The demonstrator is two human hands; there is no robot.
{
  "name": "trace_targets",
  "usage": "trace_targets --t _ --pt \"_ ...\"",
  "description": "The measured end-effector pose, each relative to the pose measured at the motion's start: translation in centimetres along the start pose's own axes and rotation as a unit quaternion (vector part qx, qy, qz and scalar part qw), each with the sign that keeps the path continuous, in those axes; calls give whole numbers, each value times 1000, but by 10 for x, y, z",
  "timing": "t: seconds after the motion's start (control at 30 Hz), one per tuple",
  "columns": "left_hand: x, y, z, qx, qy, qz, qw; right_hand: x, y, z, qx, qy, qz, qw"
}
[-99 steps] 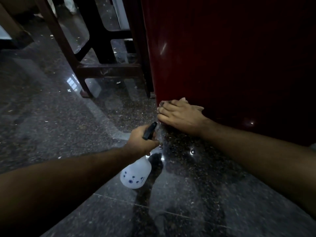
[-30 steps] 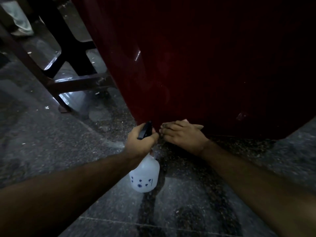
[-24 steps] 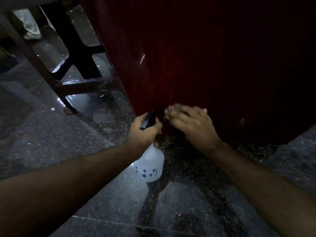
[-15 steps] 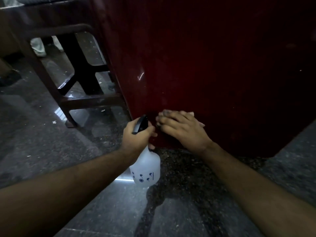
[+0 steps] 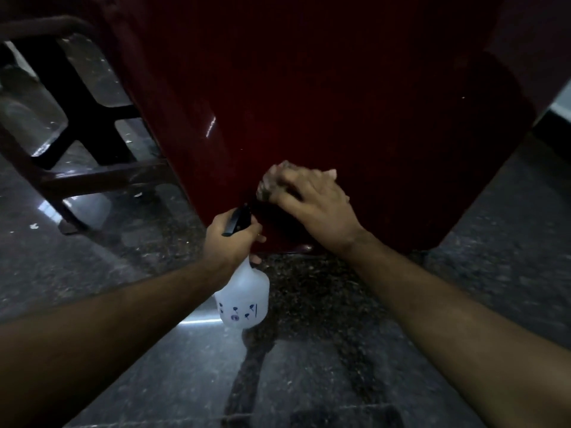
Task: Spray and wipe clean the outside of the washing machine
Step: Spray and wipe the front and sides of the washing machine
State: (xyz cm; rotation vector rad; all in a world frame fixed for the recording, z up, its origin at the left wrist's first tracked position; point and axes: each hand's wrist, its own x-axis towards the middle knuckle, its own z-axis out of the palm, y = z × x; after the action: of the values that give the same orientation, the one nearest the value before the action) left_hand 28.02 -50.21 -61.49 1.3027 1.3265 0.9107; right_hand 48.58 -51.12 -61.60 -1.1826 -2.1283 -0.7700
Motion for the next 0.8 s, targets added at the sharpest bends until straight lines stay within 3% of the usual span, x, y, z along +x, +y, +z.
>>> trace_targets --t 0.13,0.23,0.43,0.5,0.6,0.67,0.73,0.8 --pt "2 -14 19 36 -32 -19 999 -82 9 20 -34 -178 -82 980" --pt "-1 -25 37 59 -82 -34 994 -126 17 13 -59 -269 -66 959" --pt "-3 -32 71 54 -123 -55 989 -116 43 -16 -87 -78 54 992" --pt "-3 -33 90 48 -121 -61 990 -115 45 -6 -67 -59 71 994" --pt "-5 -31 108 38 -112 -52 992 -138 36 19 -5 -153 -16 988" --pt "-9 -31 118 35 -103 -60 992 -165 39 27 2 -223 -20 975" --pt "-17 -33 128 32 -115 -68 991 -189 44 20 24 -228 102 968" --pt "-24 -36 137 24 -131 -70 989 -205 51 7 49 -154 242 957"
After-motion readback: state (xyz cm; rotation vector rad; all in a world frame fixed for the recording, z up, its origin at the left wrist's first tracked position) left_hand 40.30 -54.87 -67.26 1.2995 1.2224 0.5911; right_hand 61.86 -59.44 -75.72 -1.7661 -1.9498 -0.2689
